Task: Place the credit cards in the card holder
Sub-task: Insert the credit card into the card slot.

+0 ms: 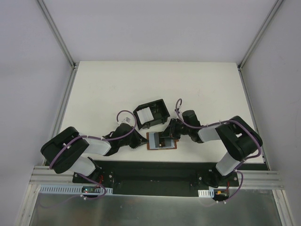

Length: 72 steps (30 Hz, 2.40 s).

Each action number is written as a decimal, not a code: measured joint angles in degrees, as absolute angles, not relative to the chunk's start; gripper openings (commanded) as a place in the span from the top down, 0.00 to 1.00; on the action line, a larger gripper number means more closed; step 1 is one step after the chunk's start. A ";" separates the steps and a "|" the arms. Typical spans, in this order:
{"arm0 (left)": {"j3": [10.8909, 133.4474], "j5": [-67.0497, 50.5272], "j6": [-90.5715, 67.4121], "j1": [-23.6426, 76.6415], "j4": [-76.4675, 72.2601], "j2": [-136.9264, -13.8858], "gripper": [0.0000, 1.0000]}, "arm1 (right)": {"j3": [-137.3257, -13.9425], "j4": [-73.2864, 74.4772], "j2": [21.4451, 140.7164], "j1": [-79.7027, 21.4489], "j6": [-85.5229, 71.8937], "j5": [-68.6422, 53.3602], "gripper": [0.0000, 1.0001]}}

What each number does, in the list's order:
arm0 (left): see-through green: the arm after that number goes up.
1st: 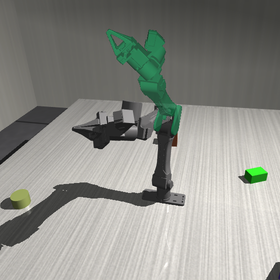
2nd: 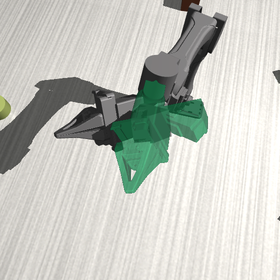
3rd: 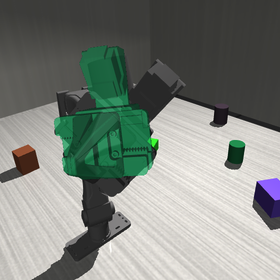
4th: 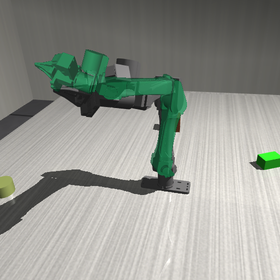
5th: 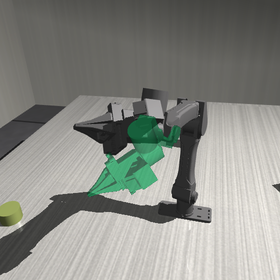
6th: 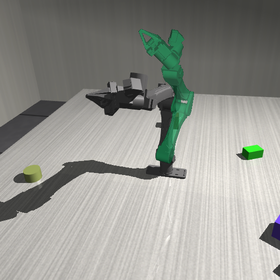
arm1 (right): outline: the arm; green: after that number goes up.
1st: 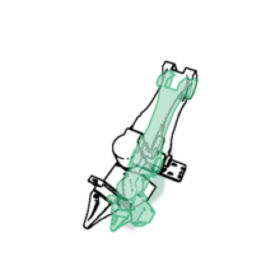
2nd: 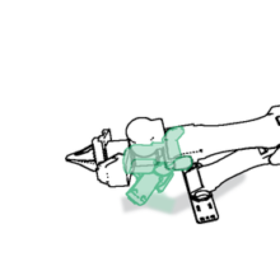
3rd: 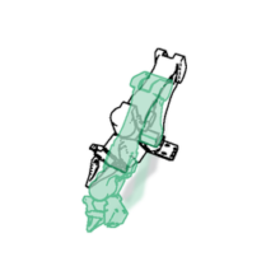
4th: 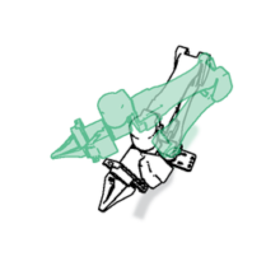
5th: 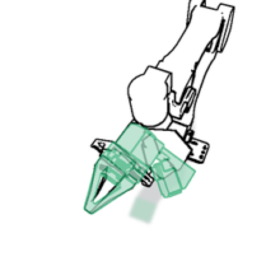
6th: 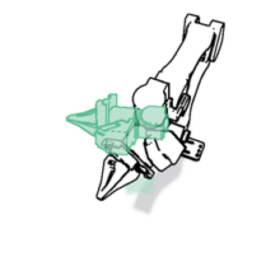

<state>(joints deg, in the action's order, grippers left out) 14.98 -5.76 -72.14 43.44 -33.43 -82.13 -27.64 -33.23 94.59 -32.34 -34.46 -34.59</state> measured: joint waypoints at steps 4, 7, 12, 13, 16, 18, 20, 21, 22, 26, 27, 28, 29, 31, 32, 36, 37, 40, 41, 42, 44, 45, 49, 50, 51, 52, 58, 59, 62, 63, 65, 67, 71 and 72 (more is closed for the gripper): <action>14.98 -5.78 -72.14 43.44 -33.58 -82.13 1.00 | -27.64 -34.06 94.41 -33.54 -35.40 -32.86 0.70; 14.98 -5.80 -72.16 43.44 -33.80 -82.17 1.00 | -27.64 -32.36 92.73 -33.85 -35.22 -31.62 0.63; 15.00 -5.87 -72.16 43.44 -33.98 -82.28 1.00 | -27.90 -25.15 87.64 -34.00 -32.71 -28.05 0.57; 15.00 -5.87 -72.16 43.44 -34.00 -82.28 1.00 | -28.10 -23.88 86.98 -34.00 -32.23 -27.55 0.57; 15.00 -5.93 -72.16 43.44 -34.11 -82.39 1.00 | -28.86 -20.36 85.62 -34.09 -30.72 -26.59 0.57; 15.00 -5.96 -72.16 43.44 -34.15 -82.43 1.00 | -29.36 -19.29 85.58 -34.39 -30.26 -26.61 0.57; 15.00 -5.98 -72.14 43.44 -34.26 -82.63 1.00 | -30.15 -18.46 85.97 -34.96 -29.76 -26.63 0.57; 15.03 -6.00 -72.14 43.44 -34.26 -82.81 1.00 | -30.70 -18.02 86.43 -35.44 -29.71 -26.61 0.57; 15.03 -6.02 -72.14 43.44 -34.35 -82.87 1.00 | -31.29 -17.76 87.02 -36.03 -29.71 -26.61 0.57; 15.09 -6.13 -72.14 43.44 -34.48 -82.94 1.00 | -32.62 -17.72 88.55 -37.95 -29.82 -26.26 0.57; 15.09 -6.15 -72.14 43.44 -34.54 -82.91 1.00 | -32.84 -17.72 88.79 -38.50 -29.98 -26.17 0.57; 15.09 -6.20 -72.16 43.44 -34.68 -82.91 1.00 | -32.99 -17.69 88.92 -39.07 -29.98 -26.02 0.57; 15.09 -6.26 -72.16 43.44 -34.72 -82.91 1.00 | -33.06 -17.61 88.99 -39.68 -30.00 -25.74 0.57; 15.09 -6.31 -72.14 43.44 -34.72 -82.91 1.00 | -33.36 -17.23 89.01 -40.51 -30.02 -25.04 0.57; 15.09 -6.33 -72.14 43.44 -34.74 -82.91 1.00 | -33.56 -17.02 89.06 -40.80 -30.04 -24.71 0.57; 15.09 -6.39 -72.12 43.44 -34.72 -82.94 1.00 | -34.35 -16.12 89.47 -41.41 -30.48 -23.83 0.57; 15.09 -6.39 -72.12 43.44 -34.72 -82.91 1.00 | -34.52 -15.94 89.58 -41.56 -30.57 -23.59 0.58; 15.09 -6.39 -72.01 43.44 -34.68 -82.91 1.00 | -34.85 -15.70 89.69 -41.87 -30.59 -23.09 0.58; 15.09 -6.39 -71.96 43.44 -34.68 -82.91 1.00 | -34.87 -15.64 89.69 -41.89 -30.59 -23.00 0.58; 15.09 -6.39 -71.92 43.44 -34.68 -82.91 1.00 | -34.92 -15.57 89.69 -41.91 -30.59 -22.96 0.58; 15.09 -6.39 -71.81 43.44 -34.68 -82.85 1.00 | -35.07 -15.20 89.69 -41.95 -30.50 -22.85 0.58; 15.09 -6.42 -71.77 43.44 -34.68 -82.85 1.00 | -35.31 -14.68 89.69 -41.95 -30.35 -22.74 0.58; 15.09 -6.39 -71.70 43.44 -34.68 -82.81 1.00 | -36.38 -12.01 88.99 -42.52 -28.73 -21.45 0.56; 15.09 -6.39 -71.66 43.44 -34.65 -82.74 1.00 | -36.45 -11.25 88.36 -42.72 -28.21 -21.04 0.56; 15.09 -6.37 -71.55 43.44 -34.54 -82.61 1.00 | -36.49 -10.46 87.61 -42.94 -27.70 -20.60 0.55; 15.07 -6.37 -71.53 43.44 -34.35 -82.48 1.00 | -36.56 -9.72 86.98 -43.09 -27.29 -20.27 0.55; 14.39 -6.33 -71.37 43.46 -32.95 -80.82 1.00 | -38.13 -4.36 82.08 -43.48 -23.90 -17.15 0.54; 14.39 -6.33 -71.35 43.46 -32.77 -80.71 1.00 | -38.26 -3.88 81.52 -43.48 -23.62 -16.75 0.53; 14.39 -6.33 -71.18 43.46 -32.34 -80.38 1.00 | -38.28 -2.35 79.57 -43.48 -22.81 -15.11 0.53; 14.39 -6.33 -71.09 43.46 -32.10 -80.20 1.00 | -38.26 -2.02 79.15 -43.48 -22.65 -14.70 0.53; 14.28 -6.26 -70.91 43.46 -31.48 -79.64 1.00 | -38.28 -0.73 78.19 -43.48 -22.13 -13.67 0.53; 13.98 -5.96 -70.91 43.46 -30.89 -78.87 1.00 | -38.28 0.69 77.34 -43.38 -21.76 -12.73 0.52; 13.58 -5.58 -70.87 43.51 -29.56 -77.45 1.00 | -38.28 3.53 75.24 -43.29 -21.08 -10.50 0.51; 13.56 -5.50 -70.87 43.51 -29.21 -77.19 1.00 | -38.28 4.21 74.65 -43.20 -20.86 -9.74 0.51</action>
<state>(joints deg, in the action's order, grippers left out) 13.56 -5.50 -70.87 43.51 -29.21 -77.19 -38.28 4.21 74.65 -43.20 -20.86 -9.74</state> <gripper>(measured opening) 0.006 0.488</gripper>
